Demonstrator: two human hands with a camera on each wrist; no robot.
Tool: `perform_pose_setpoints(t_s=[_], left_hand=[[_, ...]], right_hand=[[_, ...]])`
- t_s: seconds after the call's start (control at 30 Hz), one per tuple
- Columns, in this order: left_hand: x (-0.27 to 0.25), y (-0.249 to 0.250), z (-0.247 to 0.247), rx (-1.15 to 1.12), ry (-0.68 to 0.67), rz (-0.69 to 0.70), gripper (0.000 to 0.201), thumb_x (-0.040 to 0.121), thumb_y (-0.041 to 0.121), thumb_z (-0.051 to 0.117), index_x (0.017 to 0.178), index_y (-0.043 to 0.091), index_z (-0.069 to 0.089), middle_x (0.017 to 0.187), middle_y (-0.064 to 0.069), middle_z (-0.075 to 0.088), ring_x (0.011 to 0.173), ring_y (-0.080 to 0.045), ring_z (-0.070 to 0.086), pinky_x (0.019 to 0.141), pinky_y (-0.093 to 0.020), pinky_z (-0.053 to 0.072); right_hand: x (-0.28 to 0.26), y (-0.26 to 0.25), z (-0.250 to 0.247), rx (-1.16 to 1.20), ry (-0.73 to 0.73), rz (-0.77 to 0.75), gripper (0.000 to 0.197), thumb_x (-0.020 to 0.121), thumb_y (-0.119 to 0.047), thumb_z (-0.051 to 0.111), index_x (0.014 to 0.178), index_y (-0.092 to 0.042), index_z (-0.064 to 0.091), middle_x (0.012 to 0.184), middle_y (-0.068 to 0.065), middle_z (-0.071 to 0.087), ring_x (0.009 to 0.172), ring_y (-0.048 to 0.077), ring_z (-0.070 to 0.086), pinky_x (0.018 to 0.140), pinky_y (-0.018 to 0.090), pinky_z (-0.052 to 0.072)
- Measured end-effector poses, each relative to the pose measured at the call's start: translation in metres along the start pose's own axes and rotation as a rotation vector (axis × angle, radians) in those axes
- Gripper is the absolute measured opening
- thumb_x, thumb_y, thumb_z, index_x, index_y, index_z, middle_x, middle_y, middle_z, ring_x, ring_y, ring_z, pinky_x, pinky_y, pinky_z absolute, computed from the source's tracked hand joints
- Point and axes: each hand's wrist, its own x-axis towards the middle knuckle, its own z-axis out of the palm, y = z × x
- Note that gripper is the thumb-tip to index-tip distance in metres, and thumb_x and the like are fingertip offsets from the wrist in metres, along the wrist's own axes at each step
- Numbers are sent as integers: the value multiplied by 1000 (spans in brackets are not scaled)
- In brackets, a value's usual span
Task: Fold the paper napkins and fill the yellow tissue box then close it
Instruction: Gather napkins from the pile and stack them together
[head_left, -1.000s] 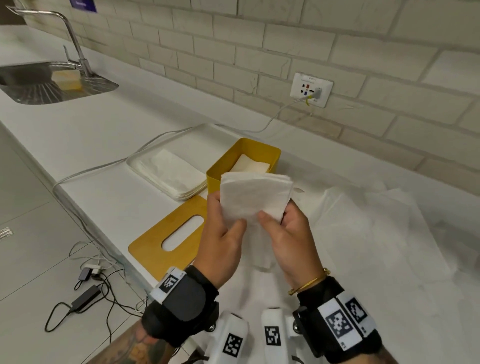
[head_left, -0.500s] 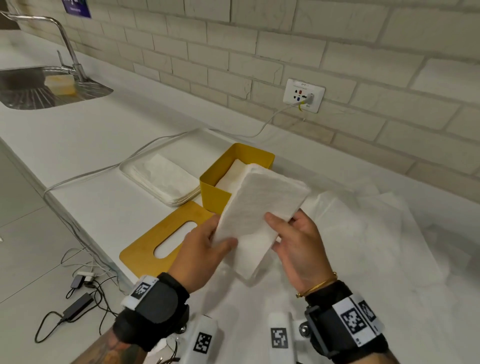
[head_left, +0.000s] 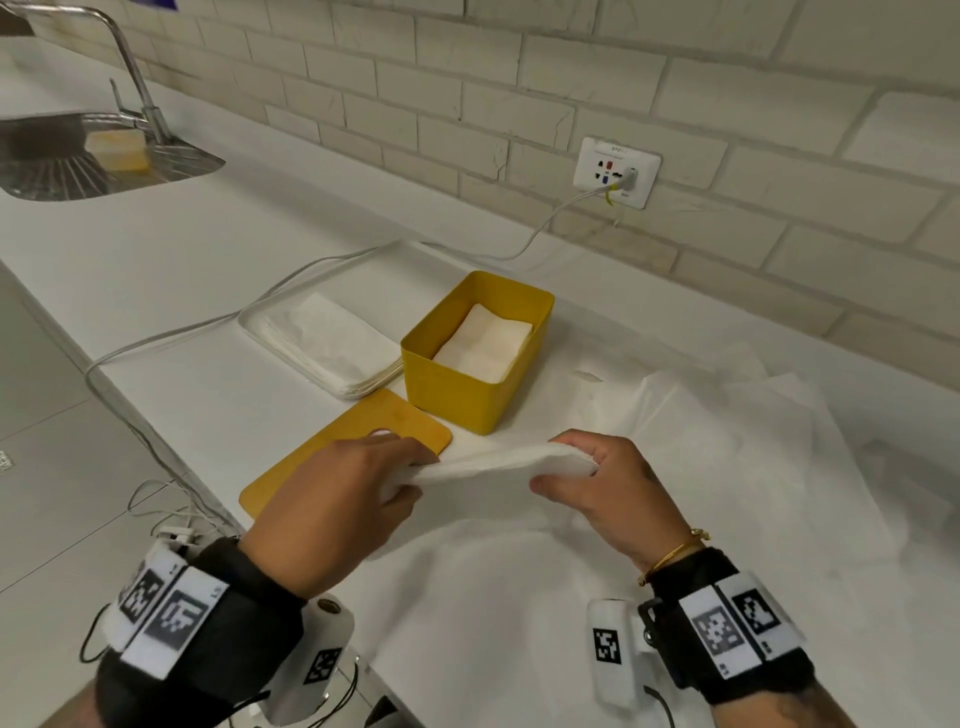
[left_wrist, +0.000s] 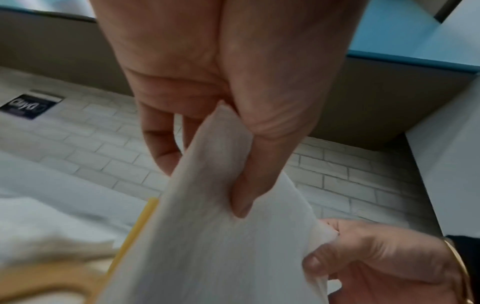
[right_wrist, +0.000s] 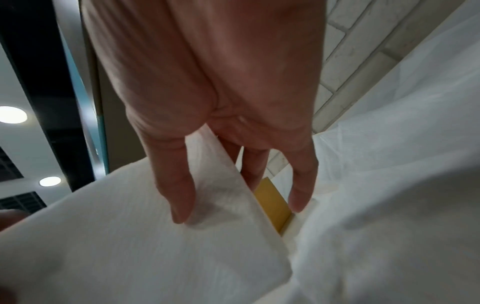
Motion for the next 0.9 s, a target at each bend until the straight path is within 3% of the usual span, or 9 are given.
perform_pose_setpoints(t_s=[0.13, 0.3, 0.37, 0.5, 0.6, 0.7, 0.83, 0.9], left_hand=[[-4, -7, 9, 33, -178, -122, 18, 92, 21, 71, 108, 29, 71, 88, 18, 65, 74, -6, 54, 69, -31, 48], [0, -1, -8, 18, -22, -82, 19, 85, 18, 79, 100, 27, 73, 74, 27, 53, 64, 5, 50, 59, -17, 38], [-1, -2, -7, -2, -47, -105, 19, 84, 19, 79, 100, 29, 73, 73, 29, 55, 65, 5, 51, 60, -17, 40], [-4, -6, 3, 11, -169, -157, 17, 90, 22, 75, 105, 30, 72, 81, 16, 65, 66, -1, 51, 66, -28, 47], [-2, -4, -5, 16, -112, -130, 16, 87, 22, 77, 100, 29, 73, 71, 26, 54, 62, 2, 49, 60, -20, 40], [-1, -3, -12, 15, -40, -94, 16, 83, 19, 81, 94, 29, 73, 65, 27, 50, 58, 2, 48, 57, -22, 38], [-3, -8, 0, 76, -208, -166, 18, 92, 29, 71, 109, 32, 71, 81, 18, 62, 69, -3, 52, 66, -24, 45], [-1, -5, 1, 106, -252, -162, 18, 92, 37, 69, 110, 36, 68, 80, 17, 61, 70, -4, 51, 66, -26, 45]], right_hand=[[3, 8, 3, -101, -62, 54, 10, 83, -13, 79, 89, -19, 74, 83, -2, 75, 80, 14, 70, 72, 24, 53], [4, -2, -7, 1, -33, 14, 14, 83, -16, 81, 93, -25, 75, 87, -6, 76, 80, 6, 70, 74, 18, 53], [2, -2, -5, -23, -45, 21, 16, 81, -15, 82, 92, -24, 75, 83, -6, 74, 76, 6, 68, 70, 20, 53], [2, 12, 6, -78, -85, 69, 14, 81, -10, 80, 80, -21, 71, 68, -10, 67, 65, 5, 62, 67, 25, 49], [6, 7, 4, -32, -48, 14, 11, 84, -12, 80, 82, -20, 72, 68, -9, 64, 66, 1, 58, 63, 17, 44], [7, 3, 0, 0, -26, -18, 9, 85, -11, 79, 87, -18, 74, 70, -10, 65, 66, 0, 58, 62, 13, 43], [5, 13, 8, -72, -81, 58, 15, 82, -10, 80, 77, -21, 71, 65, -11, 64, 69, 7, 60, 62, 15, 43], [5, 8, 7, -64, -98, 40, 14, 83, -12, 81, 78, -21, 71, 70, -11, 67, 73, 6, 63, 66, 18, 46]])
